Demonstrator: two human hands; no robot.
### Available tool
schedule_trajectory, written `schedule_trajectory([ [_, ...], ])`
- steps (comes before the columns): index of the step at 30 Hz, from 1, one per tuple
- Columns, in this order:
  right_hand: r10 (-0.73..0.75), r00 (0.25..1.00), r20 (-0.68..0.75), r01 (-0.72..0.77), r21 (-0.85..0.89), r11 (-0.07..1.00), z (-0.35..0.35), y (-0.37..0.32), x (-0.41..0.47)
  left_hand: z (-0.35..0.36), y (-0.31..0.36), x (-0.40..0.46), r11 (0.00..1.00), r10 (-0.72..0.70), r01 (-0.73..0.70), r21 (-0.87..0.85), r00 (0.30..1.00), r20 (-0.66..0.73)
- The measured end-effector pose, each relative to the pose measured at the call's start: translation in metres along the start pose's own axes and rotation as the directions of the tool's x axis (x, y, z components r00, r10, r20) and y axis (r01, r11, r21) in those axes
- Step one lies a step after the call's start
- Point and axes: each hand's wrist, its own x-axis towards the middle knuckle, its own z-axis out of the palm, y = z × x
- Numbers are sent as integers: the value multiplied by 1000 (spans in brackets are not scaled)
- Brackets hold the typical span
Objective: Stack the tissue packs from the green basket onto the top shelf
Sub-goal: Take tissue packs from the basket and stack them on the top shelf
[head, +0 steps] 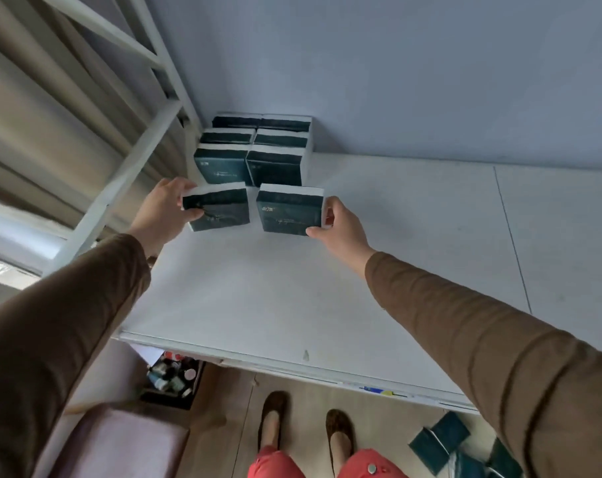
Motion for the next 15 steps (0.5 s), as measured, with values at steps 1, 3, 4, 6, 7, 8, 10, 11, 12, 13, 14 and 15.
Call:
schedule_trajectory([
  [1,8,1000,-3,-9,-13,1000,6,-3,8,2,-5,11,1000,1,0,-21,1000,4],
  [3,28,1000,-12,-29,-34,999,17,-9,23,6,-14,32,998,6,-5,-60,1000,17],
  [4,39,999,-20,-39,-42,998,22,-12,30,8,-19,42,997,8,-6,-79,1000,23],
  [6,60,997,-50,-63,-52,997,34,-17,42,12,-27,58,995,18,-14,-104,999,29],
  [7,73,995,-73,-77,-57,995,40,-20,47,14,-30,64,994,31,-28,-110,999,26],
  [8,87,991,-101,-94,-64,994,45,-23,50,15,-34,69,992,49,-46,-114,999,23],
  [10,116,981,-158,-129,-76,989,56,-30,55,16,-39,77,987,85,-82,-138,996,22],
  [11,129,974,-185,-145,-77,986,61,-33,57,17,-40,80,983,93,-88,-162,995,25],
  [12,142,967,-211,-161,-75,984,67,-36,58,18,-41,83,978,89,-81,-195,996,32],
  [13,156,959,-236,-177,-69,982,71,-39,59,19,-41,85,970,75,-64,-235,996,37],
  [14,171,950,-260,-193,-63,979,75,-41,60,21,-40,86,961,61,-49,-273,998,35],
  [15,184,942,-282,-208,-60,976,78,-43,61,24,-39,87,954,53,-44,-298,998,23],
])
